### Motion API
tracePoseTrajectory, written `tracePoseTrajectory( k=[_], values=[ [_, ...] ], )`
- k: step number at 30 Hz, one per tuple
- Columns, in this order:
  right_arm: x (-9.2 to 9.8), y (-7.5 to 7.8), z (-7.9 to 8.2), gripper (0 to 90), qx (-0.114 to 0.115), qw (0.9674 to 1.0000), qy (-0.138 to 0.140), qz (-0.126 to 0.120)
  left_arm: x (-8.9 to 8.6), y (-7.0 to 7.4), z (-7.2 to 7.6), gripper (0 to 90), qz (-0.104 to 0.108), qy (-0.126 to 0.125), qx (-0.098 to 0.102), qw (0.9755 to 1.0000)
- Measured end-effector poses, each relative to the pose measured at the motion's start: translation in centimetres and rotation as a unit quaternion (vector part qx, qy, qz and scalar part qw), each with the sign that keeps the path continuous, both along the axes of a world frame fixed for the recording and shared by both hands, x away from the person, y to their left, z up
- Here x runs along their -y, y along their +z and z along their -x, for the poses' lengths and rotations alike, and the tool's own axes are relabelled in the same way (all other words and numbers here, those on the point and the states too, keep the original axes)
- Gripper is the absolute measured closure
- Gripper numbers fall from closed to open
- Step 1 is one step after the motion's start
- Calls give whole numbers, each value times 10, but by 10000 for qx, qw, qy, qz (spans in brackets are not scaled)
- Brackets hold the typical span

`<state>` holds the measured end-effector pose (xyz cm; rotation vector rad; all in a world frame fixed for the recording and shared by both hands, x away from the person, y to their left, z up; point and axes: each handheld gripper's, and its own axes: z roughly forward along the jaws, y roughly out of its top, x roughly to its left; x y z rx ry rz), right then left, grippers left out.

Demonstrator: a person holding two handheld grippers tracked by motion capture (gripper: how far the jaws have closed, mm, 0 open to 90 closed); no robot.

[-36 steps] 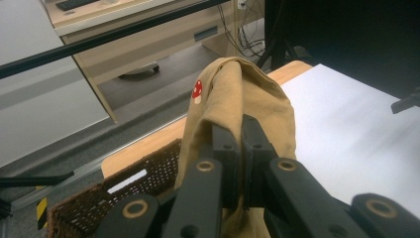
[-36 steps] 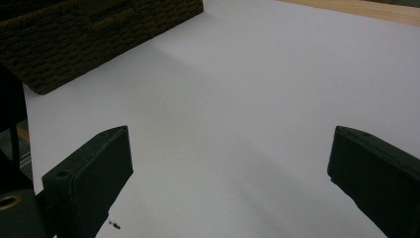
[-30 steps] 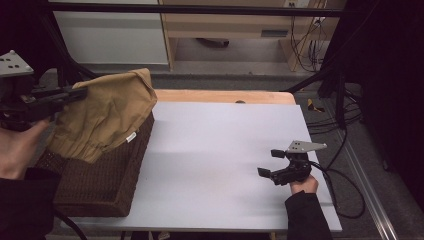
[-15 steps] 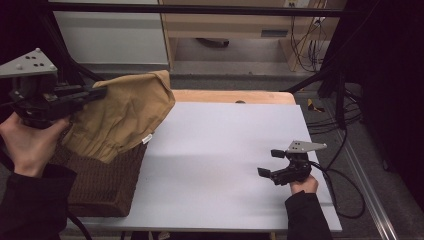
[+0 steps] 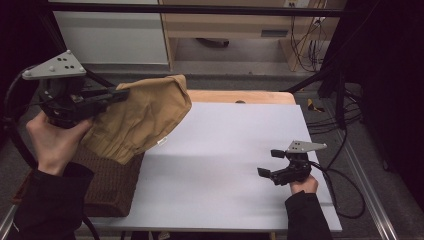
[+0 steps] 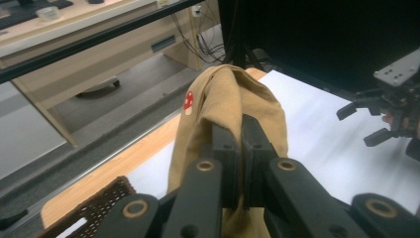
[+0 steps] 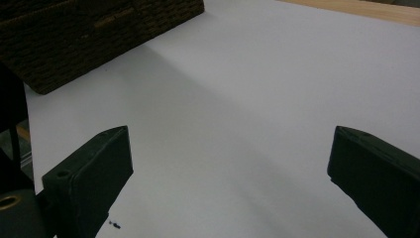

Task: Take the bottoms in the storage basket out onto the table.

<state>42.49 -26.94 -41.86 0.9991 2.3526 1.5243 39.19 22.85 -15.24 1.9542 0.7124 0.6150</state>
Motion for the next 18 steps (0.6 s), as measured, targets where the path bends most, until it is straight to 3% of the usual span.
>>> tracePoseTrajectory(
  k=[18],
  values=[
    [1,1,1,43,14,10000,-6,-35,40,-1,-7,871,-99,-358,-44,9993]
  ],
)
